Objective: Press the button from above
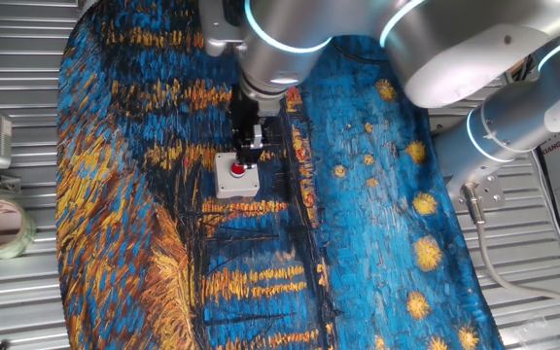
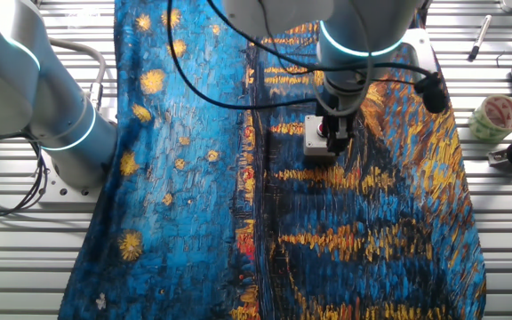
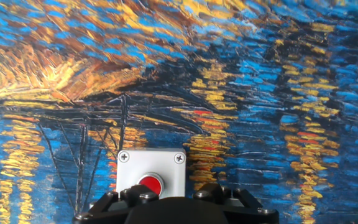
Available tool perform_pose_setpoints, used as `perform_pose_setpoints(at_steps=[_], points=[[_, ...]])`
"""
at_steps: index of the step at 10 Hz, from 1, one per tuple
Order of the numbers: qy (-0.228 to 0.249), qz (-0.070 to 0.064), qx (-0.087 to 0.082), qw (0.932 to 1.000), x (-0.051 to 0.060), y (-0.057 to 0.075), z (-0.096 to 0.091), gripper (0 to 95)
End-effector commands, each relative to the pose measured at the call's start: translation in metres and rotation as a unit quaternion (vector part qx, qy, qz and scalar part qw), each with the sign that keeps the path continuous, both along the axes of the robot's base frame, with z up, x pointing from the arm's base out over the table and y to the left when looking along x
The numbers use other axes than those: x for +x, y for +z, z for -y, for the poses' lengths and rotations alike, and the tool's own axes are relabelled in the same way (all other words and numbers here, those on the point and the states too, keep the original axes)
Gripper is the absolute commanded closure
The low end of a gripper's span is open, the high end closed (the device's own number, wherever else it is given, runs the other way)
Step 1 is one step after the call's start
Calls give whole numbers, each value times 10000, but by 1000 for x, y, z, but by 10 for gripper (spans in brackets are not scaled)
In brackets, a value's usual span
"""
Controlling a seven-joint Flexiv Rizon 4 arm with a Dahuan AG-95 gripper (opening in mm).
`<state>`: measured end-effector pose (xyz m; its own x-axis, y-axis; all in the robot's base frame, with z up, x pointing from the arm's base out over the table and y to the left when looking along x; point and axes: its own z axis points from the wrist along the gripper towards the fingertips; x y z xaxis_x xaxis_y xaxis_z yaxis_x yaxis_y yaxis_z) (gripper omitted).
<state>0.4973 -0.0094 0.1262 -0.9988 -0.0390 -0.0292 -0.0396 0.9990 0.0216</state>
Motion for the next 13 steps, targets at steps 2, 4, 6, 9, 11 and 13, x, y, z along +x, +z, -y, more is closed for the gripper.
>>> perform_pose_setpoints(at_steps=[2, 4, 6, 9, 11, 13], points=[[5, 2, 5, 10000, -2, 1, 0, 380], [1, 11, 5, 10000, -2, -1, 0, 380], [2, 35, 20, 10000, -2, -3, 0, 380], [-6, 47, 15, 10000, -2, -7, 1, 380], [-9, 67, 20, 10000, -2, -11, 1, 380], [-15, 68, 21, 10000, -2, -13, 1, 380]])
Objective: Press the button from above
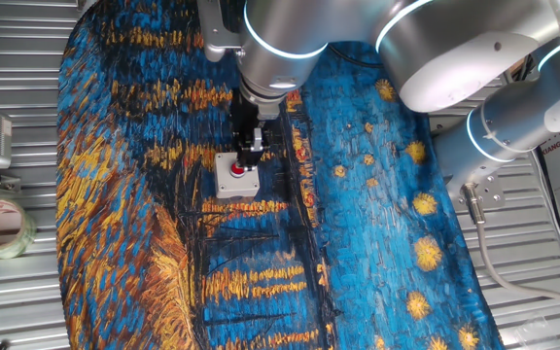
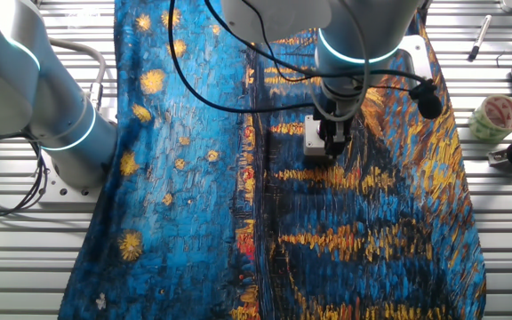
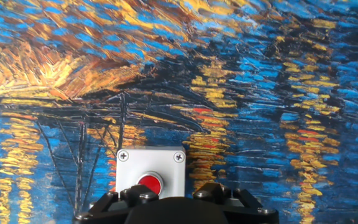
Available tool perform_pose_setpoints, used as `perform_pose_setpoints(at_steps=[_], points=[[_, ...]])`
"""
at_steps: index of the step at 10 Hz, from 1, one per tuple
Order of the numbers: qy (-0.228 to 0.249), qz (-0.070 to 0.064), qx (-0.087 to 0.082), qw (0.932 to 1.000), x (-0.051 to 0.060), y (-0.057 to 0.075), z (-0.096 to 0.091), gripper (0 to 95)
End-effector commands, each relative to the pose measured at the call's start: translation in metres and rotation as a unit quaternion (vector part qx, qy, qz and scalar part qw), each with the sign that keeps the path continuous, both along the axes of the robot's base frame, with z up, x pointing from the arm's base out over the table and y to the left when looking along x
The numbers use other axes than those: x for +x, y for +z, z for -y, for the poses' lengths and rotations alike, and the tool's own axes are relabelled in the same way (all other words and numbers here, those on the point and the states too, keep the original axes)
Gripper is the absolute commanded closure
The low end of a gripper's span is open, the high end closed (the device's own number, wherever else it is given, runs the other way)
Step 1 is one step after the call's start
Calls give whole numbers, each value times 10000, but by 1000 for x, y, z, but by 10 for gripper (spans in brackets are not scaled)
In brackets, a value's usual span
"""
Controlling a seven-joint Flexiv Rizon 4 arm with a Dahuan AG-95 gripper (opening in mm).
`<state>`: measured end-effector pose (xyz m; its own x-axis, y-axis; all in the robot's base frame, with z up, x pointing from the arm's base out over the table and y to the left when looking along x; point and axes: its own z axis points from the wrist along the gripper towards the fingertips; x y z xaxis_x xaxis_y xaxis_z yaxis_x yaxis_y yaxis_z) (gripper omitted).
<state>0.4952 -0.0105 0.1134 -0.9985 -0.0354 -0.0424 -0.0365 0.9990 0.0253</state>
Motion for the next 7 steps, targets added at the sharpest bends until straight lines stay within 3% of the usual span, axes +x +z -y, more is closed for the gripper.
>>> perform_pose_setpoints(at_steps=[1, 7], points=[[-1, 21, 3, 10000, 1, -2, 0, 380], [-21, 58, 9, 10000, 1, -7, 0, 380]])
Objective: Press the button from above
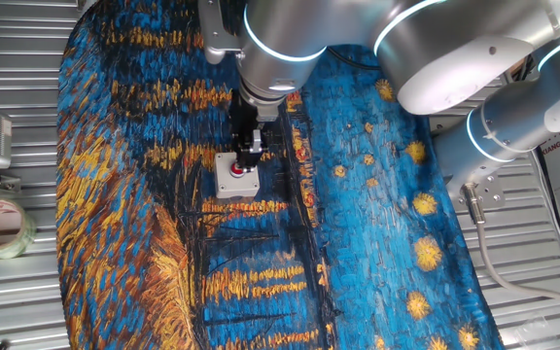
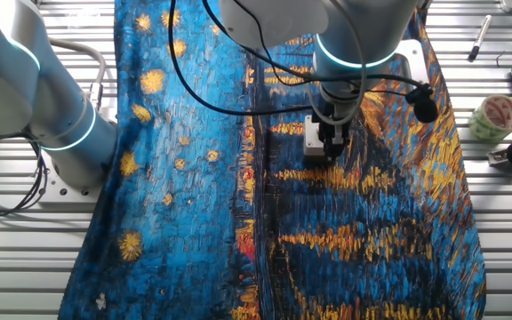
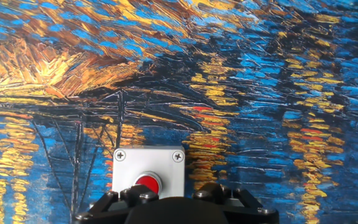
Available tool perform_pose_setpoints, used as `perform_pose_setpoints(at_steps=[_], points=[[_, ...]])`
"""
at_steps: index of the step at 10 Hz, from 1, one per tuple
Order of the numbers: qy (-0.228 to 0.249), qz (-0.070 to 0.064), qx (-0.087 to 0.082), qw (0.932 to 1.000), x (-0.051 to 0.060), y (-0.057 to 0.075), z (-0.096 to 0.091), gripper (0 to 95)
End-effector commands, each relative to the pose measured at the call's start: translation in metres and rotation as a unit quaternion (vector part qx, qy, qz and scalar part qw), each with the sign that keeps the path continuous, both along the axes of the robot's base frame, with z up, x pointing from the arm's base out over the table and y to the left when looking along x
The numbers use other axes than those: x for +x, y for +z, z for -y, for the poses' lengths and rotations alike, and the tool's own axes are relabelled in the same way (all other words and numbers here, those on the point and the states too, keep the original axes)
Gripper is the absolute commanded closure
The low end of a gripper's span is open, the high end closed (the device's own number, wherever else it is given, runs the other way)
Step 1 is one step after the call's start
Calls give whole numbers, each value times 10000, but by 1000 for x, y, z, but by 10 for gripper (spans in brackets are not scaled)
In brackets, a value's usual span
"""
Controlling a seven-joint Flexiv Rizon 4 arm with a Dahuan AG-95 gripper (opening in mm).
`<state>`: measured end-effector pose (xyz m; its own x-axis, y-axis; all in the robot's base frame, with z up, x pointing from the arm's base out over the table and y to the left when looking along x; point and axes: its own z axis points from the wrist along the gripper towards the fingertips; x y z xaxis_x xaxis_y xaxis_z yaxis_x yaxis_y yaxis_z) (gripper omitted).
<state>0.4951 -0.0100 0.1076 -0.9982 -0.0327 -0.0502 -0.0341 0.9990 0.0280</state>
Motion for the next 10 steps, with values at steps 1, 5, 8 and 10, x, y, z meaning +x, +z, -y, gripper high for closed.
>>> perform_pose_setpoints(at_steps=[1, 5, 8, 10], points=[[-8, 25, -5, 10000, 1, -3, 0, 380], [-24, 28, 3, 10000, 1, -4, 0, 380], [-23, 31, 13, 10000, 1, -4, 0, 380], [-16, 34, 35, 10000, 0, -4, 1, 570]])
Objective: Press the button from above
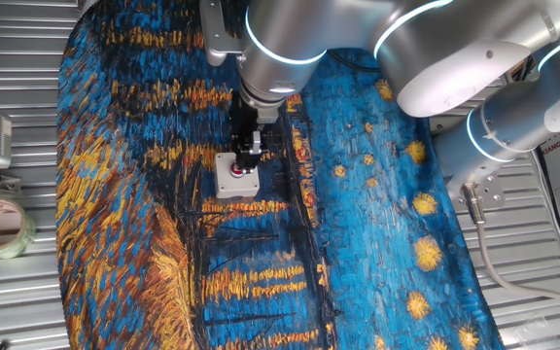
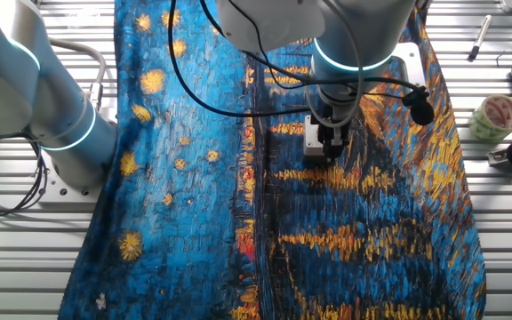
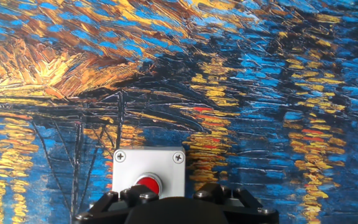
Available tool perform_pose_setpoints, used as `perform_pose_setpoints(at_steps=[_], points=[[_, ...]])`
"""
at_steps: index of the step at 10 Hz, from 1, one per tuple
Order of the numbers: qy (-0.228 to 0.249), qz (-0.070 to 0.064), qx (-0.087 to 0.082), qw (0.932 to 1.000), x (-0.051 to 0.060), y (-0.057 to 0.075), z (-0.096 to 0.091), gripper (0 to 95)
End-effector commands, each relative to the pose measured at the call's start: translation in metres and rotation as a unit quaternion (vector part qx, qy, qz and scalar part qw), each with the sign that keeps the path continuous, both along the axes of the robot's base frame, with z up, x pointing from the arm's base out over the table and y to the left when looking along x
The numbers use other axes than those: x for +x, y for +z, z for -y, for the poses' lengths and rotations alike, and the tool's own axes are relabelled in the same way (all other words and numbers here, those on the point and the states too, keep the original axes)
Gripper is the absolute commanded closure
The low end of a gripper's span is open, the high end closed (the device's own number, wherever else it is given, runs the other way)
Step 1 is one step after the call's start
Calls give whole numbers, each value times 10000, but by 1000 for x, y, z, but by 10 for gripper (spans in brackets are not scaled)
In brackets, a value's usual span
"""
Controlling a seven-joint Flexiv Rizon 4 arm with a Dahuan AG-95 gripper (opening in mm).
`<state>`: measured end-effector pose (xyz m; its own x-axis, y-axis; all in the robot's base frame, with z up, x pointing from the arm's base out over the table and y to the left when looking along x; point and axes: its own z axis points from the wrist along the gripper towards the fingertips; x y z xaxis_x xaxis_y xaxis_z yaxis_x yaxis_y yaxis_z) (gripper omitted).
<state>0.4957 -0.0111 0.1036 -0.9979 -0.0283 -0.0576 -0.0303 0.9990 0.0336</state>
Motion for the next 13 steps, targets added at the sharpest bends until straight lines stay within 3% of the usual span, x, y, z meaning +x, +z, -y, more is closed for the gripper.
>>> perform_pose_setpoints(at_steps=[1, 10, 11, 12, 13], points=[[11, 6, 22, 10000, -1, 1, 1, 570], [-33, 45, 21, 10000, -1, 0, -1, 570], [-26, 57, 23, 10000, -1, 0, -2, 380], [-33, 49, 25, 10000, -1, 1, -3, 570], [-28, 38, 26, 10000, -1, 1, -3, 570]])
